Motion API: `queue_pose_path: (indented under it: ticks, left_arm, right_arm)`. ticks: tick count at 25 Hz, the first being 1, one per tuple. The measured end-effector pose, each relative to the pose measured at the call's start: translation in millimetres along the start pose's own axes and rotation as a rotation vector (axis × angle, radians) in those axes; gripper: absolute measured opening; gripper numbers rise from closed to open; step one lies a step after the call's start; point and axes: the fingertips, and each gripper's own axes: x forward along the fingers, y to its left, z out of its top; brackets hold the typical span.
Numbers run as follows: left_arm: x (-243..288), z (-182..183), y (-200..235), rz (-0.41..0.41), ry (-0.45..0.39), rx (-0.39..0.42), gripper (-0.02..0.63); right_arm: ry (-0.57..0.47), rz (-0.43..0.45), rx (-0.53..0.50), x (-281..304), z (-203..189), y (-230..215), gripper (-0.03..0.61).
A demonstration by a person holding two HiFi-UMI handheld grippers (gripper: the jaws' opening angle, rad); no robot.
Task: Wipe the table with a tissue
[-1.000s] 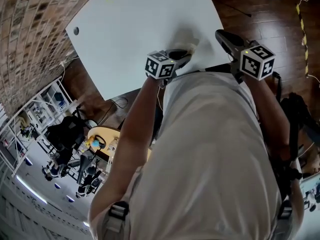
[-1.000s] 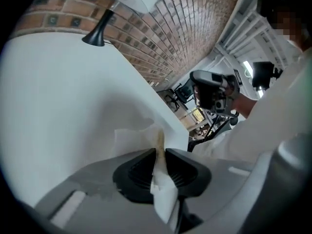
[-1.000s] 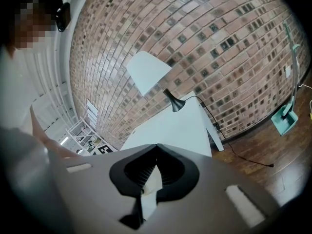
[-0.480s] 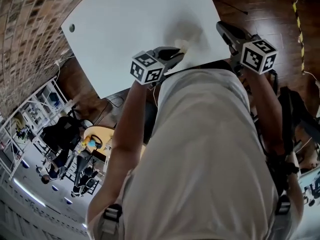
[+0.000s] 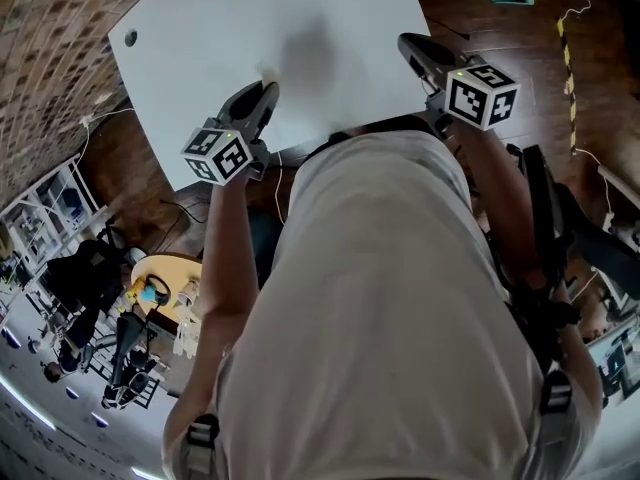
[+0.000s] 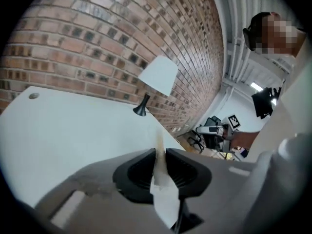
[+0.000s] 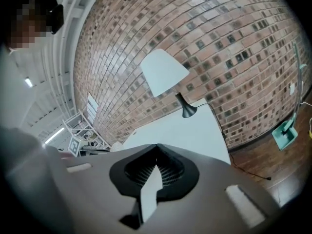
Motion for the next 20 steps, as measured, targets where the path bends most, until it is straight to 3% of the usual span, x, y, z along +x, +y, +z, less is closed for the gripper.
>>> queue_pose_path:
  ticks: [5,10,15,20]
  left_arm:
    - [-43,4,9,0.125,-0.17,0.023,0.072]
    - [-69,5,-1,0.169,-0.29,0.075,0.072]
    - [-82,0,-8,0.182,-0.337,0.08,0.072]
    - [-104,-16,-8,0.182,-0.366,0.07,0.072]
  right_arm:
    - [0.049,0.071,-0.139,27,-6,52,0.006]
    - [0.043,0.106,-0.318,39,-14,102,0.006]
    - [0.024,0.084,-0.38,33,-9,113,0.006]
    - [0.03,0.093,-0.451,32,-31,143,0.006]
